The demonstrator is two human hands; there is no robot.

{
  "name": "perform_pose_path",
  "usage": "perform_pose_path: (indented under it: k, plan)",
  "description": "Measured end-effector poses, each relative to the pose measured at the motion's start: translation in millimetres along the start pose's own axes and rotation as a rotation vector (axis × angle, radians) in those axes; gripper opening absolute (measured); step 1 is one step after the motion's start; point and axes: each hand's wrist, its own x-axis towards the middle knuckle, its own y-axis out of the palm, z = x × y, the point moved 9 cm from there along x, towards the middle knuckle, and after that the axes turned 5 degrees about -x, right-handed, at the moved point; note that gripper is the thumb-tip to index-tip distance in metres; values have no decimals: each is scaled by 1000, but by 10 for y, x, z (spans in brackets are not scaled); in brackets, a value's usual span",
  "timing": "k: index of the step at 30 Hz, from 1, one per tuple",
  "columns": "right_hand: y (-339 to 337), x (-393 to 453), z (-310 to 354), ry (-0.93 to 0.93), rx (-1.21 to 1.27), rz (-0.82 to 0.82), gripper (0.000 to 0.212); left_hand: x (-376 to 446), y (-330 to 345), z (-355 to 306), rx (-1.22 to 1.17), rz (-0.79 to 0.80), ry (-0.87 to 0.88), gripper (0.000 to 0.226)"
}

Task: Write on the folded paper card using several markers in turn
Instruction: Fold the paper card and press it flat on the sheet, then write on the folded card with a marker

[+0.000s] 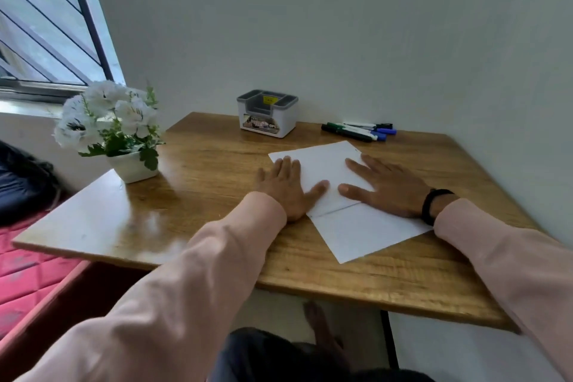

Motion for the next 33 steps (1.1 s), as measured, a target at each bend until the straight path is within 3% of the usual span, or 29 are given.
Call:
perform_pose_path:
  k: [3, 7, 9, 11, 14, 18, 20, 25, 29, 30, 31, 33]
  plan:
    - [-66, 86, -113, -87, -20, 8, 94, 381, -133, 154, -33, -30, -54, 82]
    - [-145, 86, -193, -196, 62, -42, 86, 771, -363, -186, -163, -212, 266, 66]
    - [-359, 19, -186, -225, 240, -214, 76, 834, -382, -332, -212, -215, 408, 58]
    - [-596, 90, -383, -99, 471, -390, 59, 862, -339, -371, -225, -197, 471, 53]
    - [-808, 473, -564, 103, 665, -311, 59, 836, -402, -309, -395, -243, 479, 39]
    - [-1260, 1024, -396, 112, 218, -382, 25, 790, -569, -167, -548, -378, 423, 42]
    - [-1200, 1311, -328, 115, 70, -307, 23, 791, -609, -114, -570, -409, 400, 45]
    - [-857, 1629, -259, 108, -52, -241, 26, 832, -646, -1, -672, -411, 311, 54]
    - [-846, 1602, -345, 157, 31, -304, 20, 859, -649, 1, -688, -456, 321, 28]
    - [-878, 1556, -335, 149, 73, -342, 18, 826, -670, -1, -692, -487, 334, 36]
    - [-926, 1484, -304, 123, 125, -396, 15, 773, -727, -4, -668, -554, 354, 59]
    - [-1006, 1267, -172, 28, 233, -504, 11, 689, -850, -40, -502, -689, 390, 85]
